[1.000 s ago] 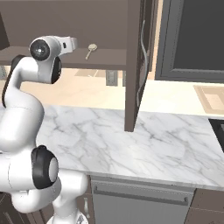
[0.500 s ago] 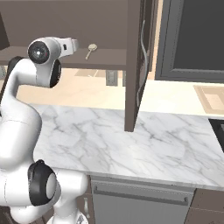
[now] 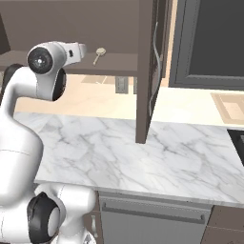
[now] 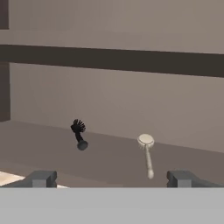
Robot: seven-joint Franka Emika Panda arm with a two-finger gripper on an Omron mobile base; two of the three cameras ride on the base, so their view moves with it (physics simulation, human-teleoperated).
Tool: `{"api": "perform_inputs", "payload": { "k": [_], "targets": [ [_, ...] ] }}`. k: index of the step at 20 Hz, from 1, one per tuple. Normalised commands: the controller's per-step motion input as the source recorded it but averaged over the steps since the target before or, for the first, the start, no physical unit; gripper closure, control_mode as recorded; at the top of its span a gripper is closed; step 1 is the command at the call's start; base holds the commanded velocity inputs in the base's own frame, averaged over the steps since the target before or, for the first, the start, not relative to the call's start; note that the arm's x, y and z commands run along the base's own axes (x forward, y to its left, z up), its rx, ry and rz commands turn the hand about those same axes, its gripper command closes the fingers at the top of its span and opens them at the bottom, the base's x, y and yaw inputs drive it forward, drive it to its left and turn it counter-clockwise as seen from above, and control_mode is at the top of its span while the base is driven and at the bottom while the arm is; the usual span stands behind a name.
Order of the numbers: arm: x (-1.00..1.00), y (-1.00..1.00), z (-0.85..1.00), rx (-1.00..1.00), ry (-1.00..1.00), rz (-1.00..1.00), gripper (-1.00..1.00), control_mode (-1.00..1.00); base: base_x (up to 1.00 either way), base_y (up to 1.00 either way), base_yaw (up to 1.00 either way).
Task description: Pick up the dish brush and dish brush from the sink, and place them back in the cabinet, and close the cabinet doors.
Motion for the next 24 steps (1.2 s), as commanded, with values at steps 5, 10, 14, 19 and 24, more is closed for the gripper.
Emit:
{"api": "perform_inputs", "payload": {
  "k": [5, 10, 14, 19, 24],
  "targets": [
    [-0.29, -0.07, 0.15, 0.0, 0.0, 0.0, -1.0, -1.0, 0.0, 0.0, 0.0],
    [-0.43, -0.14, 0.14, 0.0, 0.0, 0.0, -1.0, -1.0, 0.0, 0.0, 0.0],
    [-0.56, -0.28, 0.18, 0.0, 0.0, 0.0, -1.0, -1.0, 0.0, 0.0, 0.0],
    [-0.56, -0.28, 0.02, 0.0, 0.0, 0.0, -1.0, -1.0, 0.0, 0.0, 0.0],
    [-0.52, -0.19, 0.0, 0.0, 0.0, 0.0, -1.0, -1.0, 0.0, 0.0, 0.0]
  ]
}}
